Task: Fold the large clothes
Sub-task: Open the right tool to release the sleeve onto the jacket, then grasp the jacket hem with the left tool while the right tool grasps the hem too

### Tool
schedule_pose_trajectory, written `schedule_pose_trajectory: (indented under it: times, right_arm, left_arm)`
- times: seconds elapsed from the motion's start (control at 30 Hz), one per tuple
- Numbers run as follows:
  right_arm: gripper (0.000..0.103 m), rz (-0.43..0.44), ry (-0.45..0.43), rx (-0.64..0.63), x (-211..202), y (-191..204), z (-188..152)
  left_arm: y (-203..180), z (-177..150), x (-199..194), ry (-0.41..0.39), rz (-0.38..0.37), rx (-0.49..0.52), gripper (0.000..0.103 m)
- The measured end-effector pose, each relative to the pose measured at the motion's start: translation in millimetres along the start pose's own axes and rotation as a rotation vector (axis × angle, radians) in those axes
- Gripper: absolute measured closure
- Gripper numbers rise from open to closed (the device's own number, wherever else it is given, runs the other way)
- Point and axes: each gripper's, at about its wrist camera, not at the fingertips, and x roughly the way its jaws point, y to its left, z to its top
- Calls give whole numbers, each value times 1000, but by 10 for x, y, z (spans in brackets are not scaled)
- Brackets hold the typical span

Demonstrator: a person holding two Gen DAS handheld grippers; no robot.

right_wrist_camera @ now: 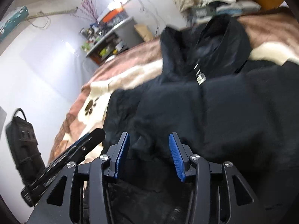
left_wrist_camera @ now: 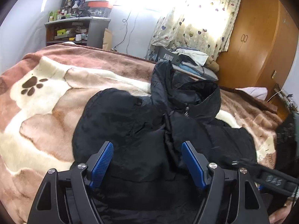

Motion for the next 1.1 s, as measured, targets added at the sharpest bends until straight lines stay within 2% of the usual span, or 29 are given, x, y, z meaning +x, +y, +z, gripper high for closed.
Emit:
schedule_pose_trajectory:
  times: [0.1, 0.2, 0.27, 0.4, 0.5, 0.57, 0.73, 0.8, 0.87, 1.0, 1.1]
  right_arm:
    - [57, -33, -45, -9, -306, -119, 73]
    - [57, -208, -81, -43, -535, -348, 109]
    - [57, -347, -77, -50, -616, -553, 125]
    - [57, -488, -38, -36, -553, -927, 90]
    - [57, -477, 24, -9, -389, -1142, 17]
    - [57, -481, 24, -23, -348, -1203, -38]
    - [57, -437, 34, -12, -384, -1261, -11]
    - [57, -407, 36, 12, -454, -1263, 34]
    - [57, -348, 7, 40, -542, -1259, 140]
    - [55, -269, -56, 101, -684, -1250, 411]
    - [50, -233, -76, 108, -675, -1233, 658]
  left_arm:
    - [-108, 47, 17, -12, 0, 46, 28]
    - [-217, 78, 149, 35, -22, 80, 27]
    - [-259, 65, 203, 25, -19, 88, 27]
    - [-366, 22, 488, 106, 7, 114, 27]
    - [-410, -65, 688, 147, 29, 136, 27]
    - [-401, -117, 809, 181, 42, 136, 27]
    - [-377, -143, 897, 193, 45, 153, 25]
    - [-359, -64, 881, 203, 23, 145, 25]
    - [-344, 75, 814, 164, -9, 142, 25]
    - [-294, 403, 766, 123, -8, 123, 25]
    - [-263, 665, 817, 127, -15, 135, 25]
